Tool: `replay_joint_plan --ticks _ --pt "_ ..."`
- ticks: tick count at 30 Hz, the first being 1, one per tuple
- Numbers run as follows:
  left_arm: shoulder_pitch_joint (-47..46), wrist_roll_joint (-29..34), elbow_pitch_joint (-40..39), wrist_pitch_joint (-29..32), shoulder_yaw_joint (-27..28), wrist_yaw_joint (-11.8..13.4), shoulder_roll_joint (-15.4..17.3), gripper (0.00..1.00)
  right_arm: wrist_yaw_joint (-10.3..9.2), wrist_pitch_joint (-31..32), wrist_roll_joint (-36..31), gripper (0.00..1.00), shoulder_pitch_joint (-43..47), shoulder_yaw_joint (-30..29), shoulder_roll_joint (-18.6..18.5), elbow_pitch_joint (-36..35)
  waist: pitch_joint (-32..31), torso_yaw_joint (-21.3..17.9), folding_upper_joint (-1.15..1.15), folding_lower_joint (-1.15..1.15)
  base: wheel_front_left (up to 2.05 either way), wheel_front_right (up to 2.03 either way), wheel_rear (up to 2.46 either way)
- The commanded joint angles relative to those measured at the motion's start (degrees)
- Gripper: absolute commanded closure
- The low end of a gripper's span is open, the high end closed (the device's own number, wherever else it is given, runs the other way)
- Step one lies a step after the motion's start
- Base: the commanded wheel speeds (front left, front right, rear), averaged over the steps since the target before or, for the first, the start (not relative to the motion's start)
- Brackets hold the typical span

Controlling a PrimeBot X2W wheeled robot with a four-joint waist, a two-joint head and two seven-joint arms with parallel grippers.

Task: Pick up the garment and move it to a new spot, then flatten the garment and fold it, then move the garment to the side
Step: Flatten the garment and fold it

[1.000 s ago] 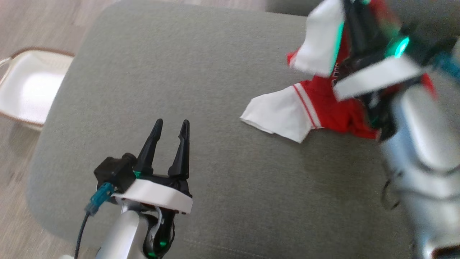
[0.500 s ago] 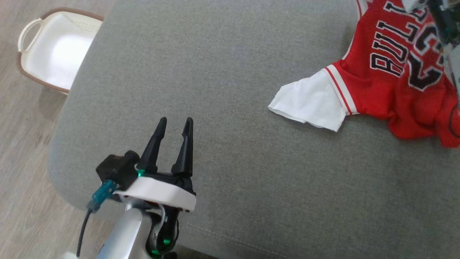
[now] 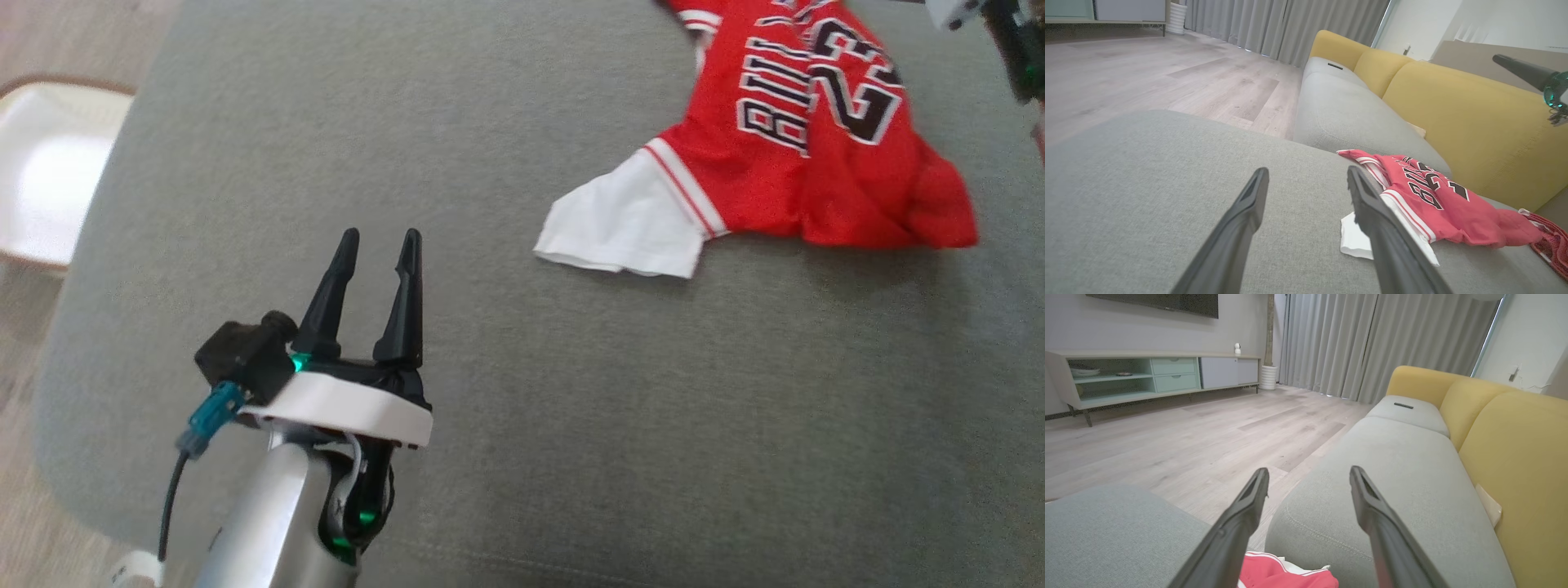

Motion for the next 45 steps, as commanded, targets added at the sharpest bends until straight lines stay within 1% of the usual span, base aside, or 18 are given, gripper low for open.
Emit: replay_joint_plan --ticks 1,2,8,11,14,17,20,25,29,32,36,40,45 --pt "-1.6 1.1 -1.9 -0.3 2.7 -0.3 0.4 0.00 -0.05 -2.3 1.9 0.00 1.9 1.0 -0.6 -2.9 -2.1 -3.3 0.00 0.00 0.00 0.00 0.00" --pt "-1.6 1.1 -1.9 -0.3 2.7 -0.3 0.4 0.00 -0.05 -2.3 1.9 0.00 1.9 1.0 -0.6 -2.9 -2.1 -3.3 0.00 0.00 0.00 0.00 0.00" --pt "-0.6 2.5 -2.2 -0.3 4.8 -0.8 0.4 0.00 -0.05 -7.7 5.9 0.00 9.6 1.1 -1.4 -8.0 -5.1 -8.0 0.00 0.00 0.00 0.00 0.00" --pt "0.0 2.7 -2.3 -0.3 5.5 -0.8 0.4 0.00 -0.05 -9.7 6.4 0.00 14.5 -0.9 -0.9 -11.1 -6.6 -9.9 0.00 0.00 0.00 0.00 0.00" --pt "0.8 3.0 -2.4 -0.3 6.0 -0.9 0.4 0.00 -0.05 -10.9 5.7 0.00 20.3 -4.3 0.3 -14.7 -7.8 -11.4 0.00 0.00 0.00 0.00 0.00" --pt "1.6 3.2 -2.6 -0.3 6.4 -0.8 0.4 0.00 -0.05 -11.6 3.7 0.00 26.9 -9.2 2.9 -19.0 -8.8 -12.7 0.00 0.00 0.00 0.00 0.00" --pt "2.5 3.3 -2.7 -0.3 6.6 -0.8 0.4 0.00 -0.05 -11.8 -0.2 0.00 34.9 -13.6 6.4 -23.5 -9.5 -13.8 0.00 0.00 0.00 0.00 0.00" --pt "3.6 3.7 -2.3 -0.3 6.5 -1.1 0.4 0.00 -0.05 -12.0 -6.3 0.00 47.7 -20.4 12.7 -30.4 -10.2 -14.5 0.00 0.00 0.00 0.00 0.00" --pt "4.2 3.7 -1.9 -0.3 6.2 -1.3 0.4 0.00 -0.05 -12.0 -10.0 0.00 54.5 -24.2 16.9 -34.6 -9.9 -14.7 0.00 0.00 0.00 0.00 0.00" --pt "3.9 3.8 -1.7 -0.3 5.4 -1.4 0.4 0.00 -0.05 -11.0 -12.5 0.00 57.1 -26.3 18.6 -36.8 -9.0 -14.2 0.00 0.00 0.00 0.00 0.00" --pt "3.1 3.9 -1.5 -0.3 4.9 -1.5 0.4 0.00 -0.05 -8.9 -14.6 0.00 56.1 -28.8 19.1 -36.7 -7.6 -13.0 0.00 0.00 0.00 0.00 0.00" --pt "2.4 3.8 -1.3 -0.3 4.2 -1.6 0.4 0.00 -0.05 -6.1 -17.2 0.00 53.3 -32.2 19.3 -33.4 -6.3 -11.3 0.00 0.00 0.00 0.00 0.00" --pt "1.9 3.5 -1.2 -0.3 3.4 -1.4 0.4 0.00 -0.05 -4.3 -18.4 0.00 49.0 -35.0 19.3 -27.1 -5.1 -9.1 0.00 0.00 0.00 0.00 0.00"
